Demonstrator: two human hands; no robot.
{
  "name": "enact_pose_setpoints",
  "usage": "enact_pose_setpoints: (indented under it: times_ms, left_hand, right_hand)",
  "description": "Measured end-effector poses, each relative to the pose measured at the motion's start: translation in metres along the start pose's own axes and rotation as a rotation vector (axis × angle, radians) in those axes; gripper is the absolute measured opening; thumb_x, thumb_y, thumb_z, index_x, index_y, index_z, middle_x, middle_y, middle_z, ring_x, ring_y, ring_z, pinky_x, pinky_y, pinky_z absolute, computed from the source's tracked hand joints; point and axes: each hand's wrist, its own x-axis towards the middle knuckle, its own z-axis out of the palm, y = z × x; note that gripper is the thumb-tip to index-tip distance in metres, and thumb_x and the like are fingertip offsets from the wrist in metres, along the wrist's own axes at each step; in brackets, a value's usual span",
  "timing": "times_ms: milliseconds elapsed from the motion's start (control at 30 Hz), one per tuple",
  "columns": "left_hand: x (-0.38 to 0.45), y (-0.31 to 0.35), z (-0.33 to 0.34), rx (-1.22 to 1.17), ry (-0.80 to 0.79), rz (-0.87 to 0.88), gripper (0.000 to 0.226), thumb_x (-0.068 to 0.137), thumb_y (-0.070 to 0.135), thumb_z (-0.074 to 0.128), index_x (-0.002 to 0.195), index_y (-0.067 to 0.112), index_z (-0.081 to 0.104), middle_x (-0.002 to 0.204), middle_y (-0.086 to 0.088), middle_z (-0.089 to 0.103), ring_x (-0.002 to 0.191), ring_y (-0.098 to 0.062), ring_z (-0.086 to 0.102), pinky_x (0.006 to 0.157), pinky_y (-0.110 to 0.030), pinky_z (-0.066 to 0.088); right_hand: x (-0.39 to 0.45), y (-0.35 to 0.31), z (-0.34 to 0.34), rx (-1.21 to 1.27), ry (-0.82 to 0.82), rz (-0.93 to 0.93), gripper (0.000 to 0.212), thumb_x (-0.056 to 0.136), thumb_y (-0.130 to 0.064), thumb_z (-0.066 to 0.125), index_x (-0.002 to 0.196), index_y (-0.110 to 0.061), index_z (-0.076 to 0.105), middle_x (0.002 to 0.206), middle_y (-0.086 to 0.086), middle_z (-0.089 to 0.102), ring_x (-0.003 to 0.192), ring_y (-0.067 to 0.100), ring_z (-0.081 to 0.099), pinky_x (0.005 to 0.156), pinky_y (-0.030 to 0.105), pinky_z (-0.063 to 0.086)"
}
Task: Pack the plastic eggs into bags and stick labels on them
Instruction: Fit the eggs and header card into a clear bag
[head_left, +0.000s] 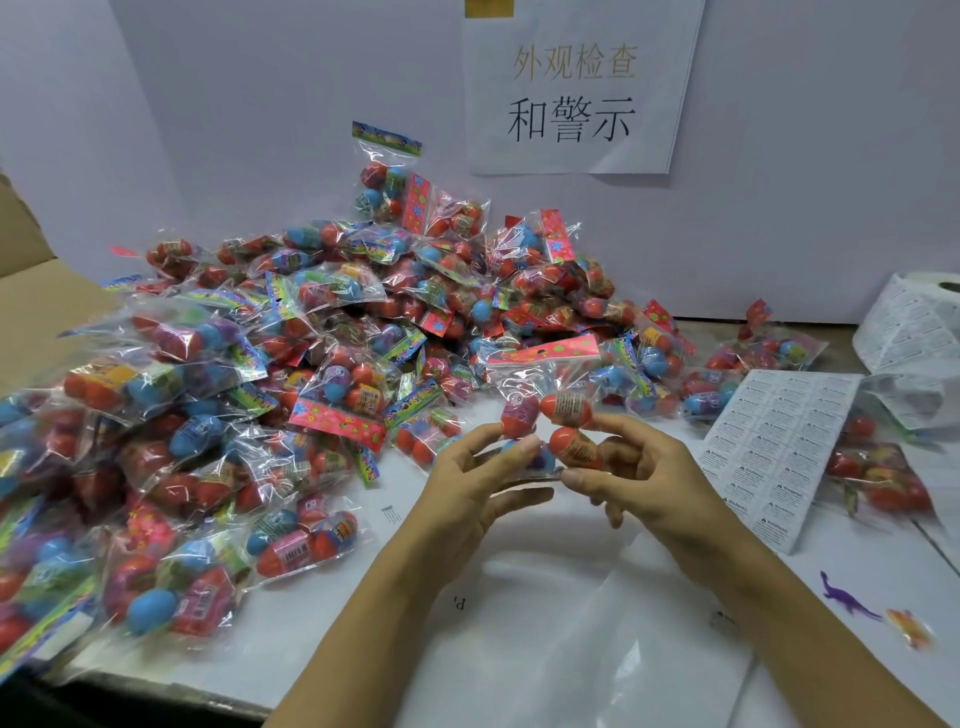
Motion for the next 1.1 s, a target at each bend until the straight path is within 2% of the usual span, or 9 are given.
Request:
enact_pose_setpoints:
  times_ms: [133, 267, 400, 467, 633, 733, 867, 1000, 1100]
  left_hand:
    - [0.0, 0.0, 0.0, 0.016, 0.021, 0.022, 0.021, 0.079, 0.024, 0.08, 0.099, 0.019, 0.081, 0.106, -0.015, 0.077, 0.099, -0.03, 0.075, 0.077, -0.031, 0.061]
    - [0.001, -0.001, 0.001, 0.027, 0.024, 0.036, 0.027, 0.079, 0.023, 0.086, 0.105, 0.018, 0.08, 0.109, -0.017, 0.076, 0.103, -0.033, 0.074, 0.08, -0.032, 0.061]
    - [0.0, -0.003, 0.0, 0.033, -0.023, 0.054, 0.032, 0.084, 0.024, 0.077, 0.116, 0.018, 0.077, 0.117, -0.014, 0.075, 0.107, -0.032, 0.073, 0.083, -0.034, 0.061]
    - [-0.001, -0.003, 0.001, 0.049, -0.071, 0.066, 0.035, 0.083, 0.027, 0.079, 0.116, 0.019, 0.078, 0.12, -0.013, 0.074, 0.109, -0.032, 0.072, 0.086, -0.035, 0.06]
    - [-0.002, -0.002, 0.004, 0.087, -0.102, 0.061, 0.035, 0.078, 0.037, 0.078, 0.11, 0.023, 0.081, 0.122, -0.009, 0.075, 0.111, -0.027, 0.072, 0.09, -0.035, 0.058]
    - [-0.001, -0.003, 0.003, 0.09, -0.087, 0.054, 0.035, 0.077, 0.038, 0.078, 0.109, 0.024, 0.081, 0.121, -0.008, 0.075, 0.11, -0.027, 0.072, 0.09, -0.034, 0.058]
    - [0.002, -0.006, 0.0, 0.066, 0.017, 0.028, 0.037, 0.083, 0.034, 0.078, 0.115, 0.017, 0.076, 0.119, -0.014, 0.074, 0.109, -0.033, 0.072, 0.09, -0.037, 0.06]
    - [0.006, -0.008, -0.003, 0.038, 0.148, 0.007, 0.04, 0.083, 0.03, 0.083, 0.115, 0.008, 0.071, 0.111, -0.016, 0.075, 0.103, -0.034, 0.074, 0.082, -0.039, 0.062]
    - [0.008, -0.006, -0.004, 0.001, 0.191, -0.033, 0.029, 0.09, 0.026, 0.073, 0.11, 0.006, 0.069, 0.105, -0.016, 0.076, 0.095, -0.031, 0.076, 0.074, -0.038, 0.062]
  right_hand:
    - [0.0, 0.001, 0.002, 0.004, 0.037, 0.013, 0.052, 0.072, -0.046, 0.077, 0.119, -0.028, 0.069, 0.079, 0.002, 0.074, 0.068, 0.012, 0.066, 0.053, 0.026, 0.05]
    - [0.002, 0.003, 0.003, -0.022, 0.083, 0.03, 0.039, 0.076, -0.053, 0.07, 0.108, -0.031, 0.072, 0.085, 0.002, 0.076, 0.073, 0.014, 0.07, 0.056, 0.024, 0.053]
    - [0.006, 0.006, 0.005, 0.155, 0.089, 0.144, 0.024, 0.099, -0.036, 0.058, 0.112, -0.022, 0.072, 0.097, 0.004, 0.076, 0.079, 0.019, 0.072, 0.06, 0.027, 0.055]
    - [0.007, 0.006, 0.005, 0.339, 0.055, 0.236, 0.026, 0.103, -0.029, 0.051, 0.11, -0.016, 0.073, 0.098, 0.006, 0.075, 0.078, 0.019, 0.071, 0.062, 0.03, 0.054]
    - [0.009, 0.004, 0.003, 0.551, 0.014, 0.373, 0.029, 0.086, -0.027, 0.058, 0.1, -0.007, 0.074, 0.095, 0.013, 0.075, 0.076, 0.019, 0.07, 0.064, 0.032, 0.055]
    - [0.01, 0.006, 0.003, 0.546, 0.035, 0.378, 0.026, 0.095, -0.023, 0.055, 0.104, -0.008, 0.074, 0.096, 0.011, 0.075, 0.079, 0.02, 0.07, 0.067, 0.033, 0.054]
    - [0.009, 0.007, 0.003, 0.469, 0.052, 0.304, 0.022, 0.098, -0.02, 0.057, 0.112, -0.009, 0.071, 0.096, 0.007, 0.075, 0.079, 0.018, 0.072, 0.07, 0.031, 0.054]
    - [0.005, 0.004, 0.006, 0.36, 0.041, 0.223, 0.046, 0.075, -0.027, 0.076, 0.118, -0.012, 0.069, 0.109, 0.01, 0.076, 0.089, 0.022, 0.074, 0.07, 0.028, 0.058]
    - [0.002, 0.001, 0.007, 0.378, -0.007, 0.167, 0.042, 0.072, -0.022, 0.078, 0.113, -0.016, 0.074, 0.111, 0.012, 0.075, 0.092, 0.024, 0.073, 0.071, 0.029, 0.058]
